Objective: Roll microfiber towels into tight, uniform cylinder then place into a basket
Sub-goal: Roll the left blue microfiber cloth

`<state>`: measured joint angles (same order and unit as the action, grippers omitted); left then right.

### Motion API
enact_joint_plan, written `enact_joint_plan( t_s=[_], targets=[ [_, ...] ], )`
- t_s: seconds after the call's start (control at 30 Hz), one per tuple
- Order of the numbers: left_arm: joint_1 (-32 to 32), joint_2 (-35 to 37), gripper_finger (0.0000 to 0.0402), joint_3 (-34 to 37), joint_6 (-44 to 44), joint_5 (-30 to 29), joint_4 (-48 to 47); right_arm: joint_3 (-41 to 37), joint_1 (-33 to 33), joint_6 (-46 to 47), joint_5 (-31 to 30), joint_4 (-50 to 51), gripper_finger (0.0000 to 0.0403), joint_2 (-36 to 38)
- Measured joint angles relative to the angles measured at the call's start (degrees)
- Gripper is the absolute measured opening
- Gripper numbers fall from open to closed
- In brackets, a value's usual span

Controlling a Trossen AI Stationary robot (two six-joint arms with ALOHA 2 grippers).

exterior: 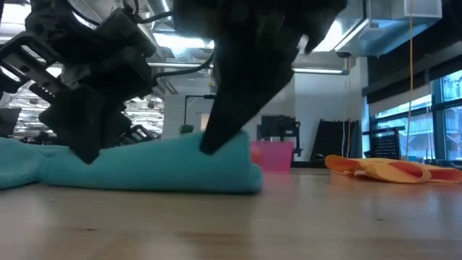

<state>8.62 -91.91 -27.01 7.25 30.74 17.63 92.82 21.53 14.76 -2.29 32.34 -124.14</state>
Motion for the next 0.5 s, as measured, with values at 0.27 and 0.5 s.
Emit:
enact_joint_plan(
  t_s=[0.27,0.5],
  targets=[
    [-0.18,0.48,0.0,0.05,-0.01,-0.83,-0.7,-9.27,-3.45,2.67,6.58,-12.27,0.0006,0.48],
    [-0.74,0.48,0.0,0.05,-0.4,0.14,-1.47,-16.67,-3.97,5.05,7.86,-21.87,0.0006,5.33]
  ],
)
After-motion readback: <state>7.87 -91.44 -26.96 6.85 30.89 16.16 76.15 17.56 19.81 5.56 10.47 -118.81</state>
